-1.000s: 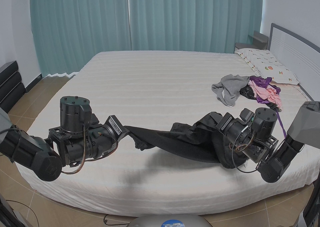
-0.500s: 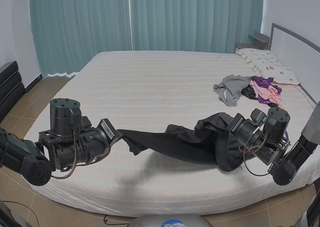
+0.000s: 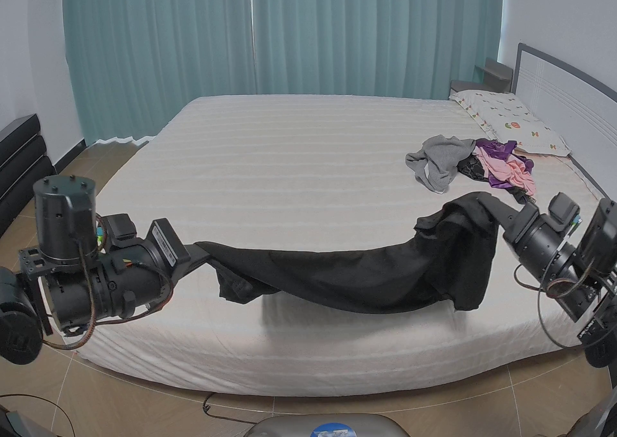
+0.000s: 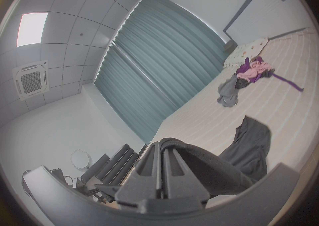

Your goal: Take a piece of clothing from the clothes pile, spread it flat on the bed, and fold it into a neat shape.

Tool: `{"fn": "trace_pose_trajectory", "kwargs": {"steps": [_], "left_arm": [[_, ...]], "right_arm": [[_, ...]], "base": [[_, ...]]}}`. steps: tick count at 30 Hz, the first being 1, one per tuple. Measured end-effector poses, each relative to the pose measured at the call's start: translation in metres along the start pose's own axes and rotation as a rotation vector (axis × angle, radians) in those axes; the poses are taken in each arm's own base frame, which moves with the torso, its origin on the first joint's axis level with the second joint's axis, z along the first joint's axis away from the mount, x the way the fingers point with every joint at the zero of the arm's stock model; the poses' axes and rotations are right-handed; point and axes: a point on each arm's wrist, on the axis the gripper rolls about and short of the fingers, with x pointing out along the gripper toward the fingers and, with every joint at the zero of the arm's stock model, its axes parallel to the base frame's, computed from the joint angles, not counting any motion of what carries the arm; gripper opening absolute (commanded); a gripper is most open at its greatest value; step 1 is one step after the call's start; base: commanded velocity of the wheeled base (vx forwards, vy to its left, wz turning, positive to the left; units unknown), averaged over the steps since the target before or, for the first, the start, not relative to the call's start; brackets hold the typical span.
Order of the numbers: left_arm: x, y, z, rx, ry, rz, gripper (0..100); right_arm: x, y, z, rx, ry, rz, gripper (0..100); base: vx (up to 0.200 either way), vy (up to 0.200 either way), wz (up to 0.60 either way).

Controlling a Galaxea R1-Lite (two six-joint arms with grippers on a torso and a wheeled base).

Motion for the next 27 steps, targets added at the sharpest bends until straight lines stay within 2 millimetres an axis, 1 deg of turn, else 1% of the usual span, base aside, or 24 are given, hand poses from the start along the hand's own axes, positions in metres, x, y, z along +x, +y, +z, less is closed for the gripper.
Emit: {"fn": "trace_pose_trajectory", "kwargs": {"steps": [3, 6, 13, 15, 17, 19, 21, 24, 27], "left_arm": [[-0.014, -0.007, 0.003, 0.02, -0.015, -0.019, 0], [-0.026, -0.015, 0.008, 0.037, -0.035, -0.042, 0], [-0.047, -0.044, 0.025, 0.062, -0.104, -0.134, 0], [-0.05, -0.055, 0.033, 0.067, -0.131, -0.165, 0], [-0.051, -0.064, 0.04, 0.07, -0.152, -0.188, 0], [-0.048, -0.071, 0.047, 0.071, -0.169, -0.199, 0], [-0.038, -0.076, 0.056, 0.069, -0.184, -0.198, 0], [-0.018, -0.08, 0.07, 0.062, -0.199, -0.178, 0], [0.007, -0.08, 0.084, 0.054, -0.212, -0.151, 0]], "right_arm": [[-0.012, 0.006, 0.017, -0.015, -0.03, -0.006, 0], [-0.017, 0.016, 0.038, -0.024, -0.076, 0.003, 0], [-0.023, 0.06, 0.1, -0.042, -0.203, 0.087, 0], [-0.023, 0.073, 0.117, -0.045, -0.238, 0.112, 0], [-0.022, 0.082, 0.129, -0.048, -0.269, 0.13, 0], [-0.017, 0.088, 0.138, -0.051, -0.289, 0.139, 0], [-0.007, 0.089, 0.143, -0.052, -0.292, 0.134, 0], [0.015, 0.084, 0.144, -0.054, -0.28, 0.109, 0], [0.041, 0.073, 0.141, -0.054, -0.257, 0.072, 0]], "base": [[0.0, 0.0, 0.0], [0.0, 0.0, 0.0], [0.0, 0.0, 0.0], [0.0, 0.0, 0.0], [0.0, 0.0, 0.0], [0.1, 0.0, 0.0], [0.2, 0.0, 0.0], [0.2, 0.0, 0.0], [0.2, 0.0, 0.0]]}}
